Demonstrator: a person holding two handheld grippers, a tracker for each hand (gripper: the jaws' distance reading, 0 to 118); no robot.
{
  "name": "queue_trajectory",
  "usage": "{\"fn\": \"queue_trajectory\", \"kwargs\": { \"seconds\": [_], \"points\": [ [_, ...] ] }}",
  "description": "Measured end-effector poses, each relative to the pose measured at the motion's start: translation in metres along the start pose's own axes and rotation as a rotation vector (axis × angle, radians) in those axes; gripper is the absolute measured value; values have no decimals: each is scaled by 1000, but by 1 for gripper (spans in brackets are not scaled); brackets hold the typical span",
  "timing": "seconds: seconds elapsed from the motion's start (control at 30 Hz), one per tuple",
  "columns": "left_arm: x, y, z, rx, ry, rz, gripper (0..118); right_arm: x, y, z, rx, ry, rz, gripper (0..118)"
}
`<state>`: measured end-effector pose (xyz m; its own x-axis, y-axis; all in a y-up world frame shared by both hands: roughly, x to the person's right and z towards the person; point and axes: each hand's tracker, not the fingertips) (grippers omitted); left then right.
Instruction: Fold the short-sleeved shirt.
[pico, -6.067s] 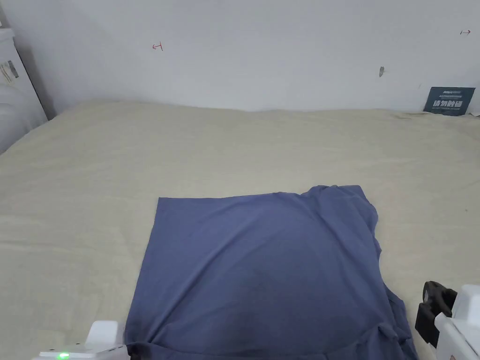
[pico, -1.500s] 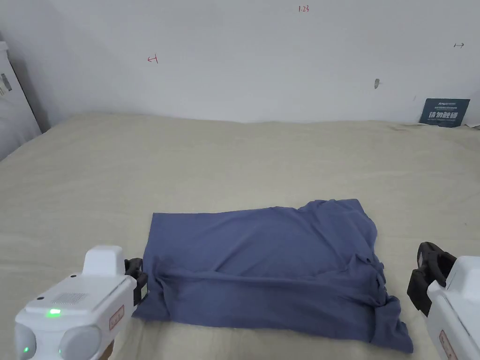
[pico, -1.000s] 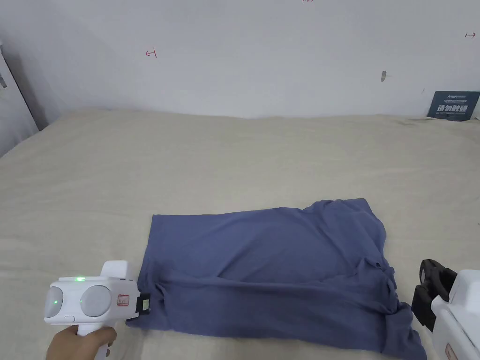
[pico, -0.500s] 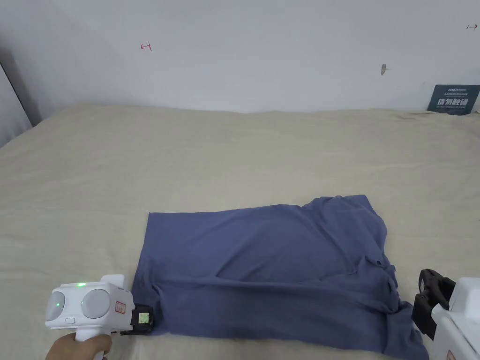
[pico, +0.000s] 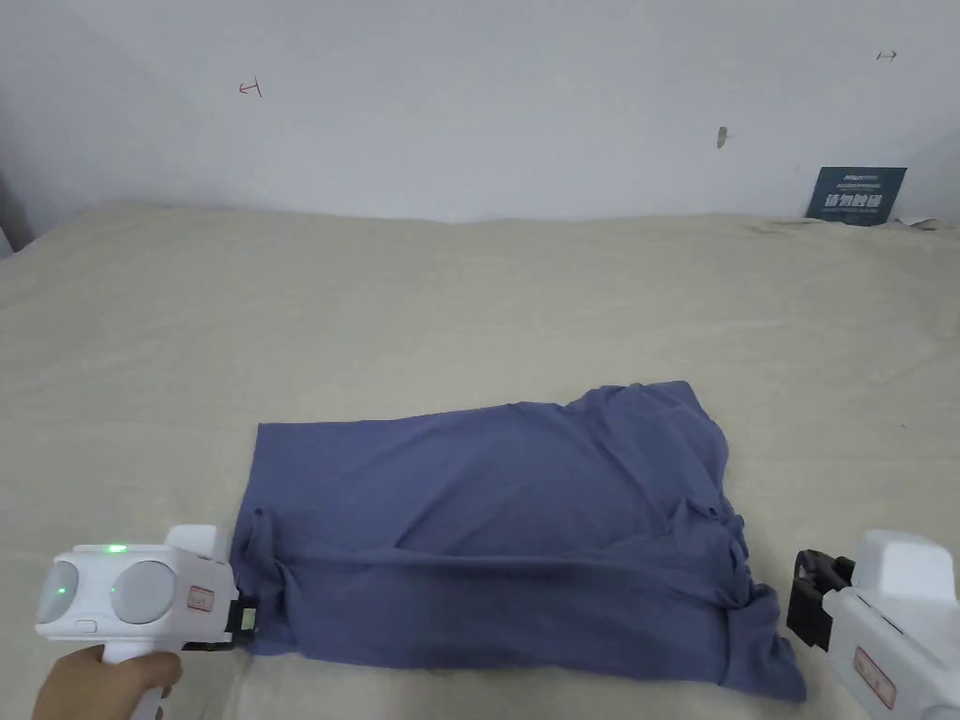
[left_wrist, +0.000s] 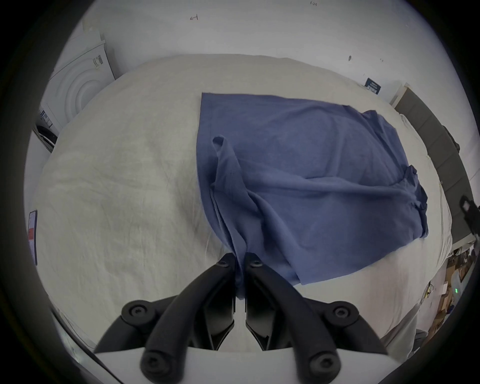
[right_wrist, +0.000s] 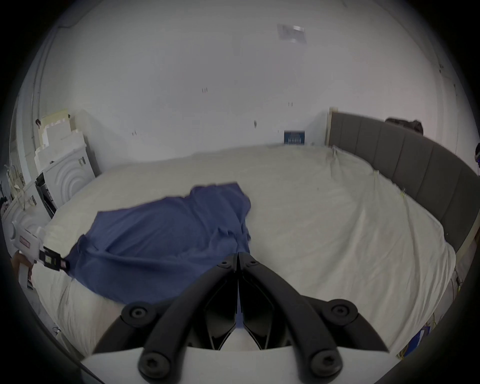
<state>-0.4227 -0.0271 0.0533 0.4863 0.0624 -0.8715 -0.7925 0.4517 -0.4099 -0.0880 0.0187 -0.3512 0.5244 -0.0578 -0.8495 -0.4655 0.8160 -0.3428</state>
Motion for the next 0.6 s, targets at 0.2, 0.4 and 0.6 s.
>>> {"fn": "queue_trajectory", "kwargs": {
  "seconds": [0.2,0.4,0.6],
  "points": [
    [-7,7,12,33,-24,3,4,14,-16,-49,-209,-10,-12,64],
    [-1,6,18,39,-26,-7,4,12,-34,-73,-315,18,-36,93],
    [-1,3,15,35,-24,-9,4,8,-44,-91,-379,-8,-3,93]
  ]
}}
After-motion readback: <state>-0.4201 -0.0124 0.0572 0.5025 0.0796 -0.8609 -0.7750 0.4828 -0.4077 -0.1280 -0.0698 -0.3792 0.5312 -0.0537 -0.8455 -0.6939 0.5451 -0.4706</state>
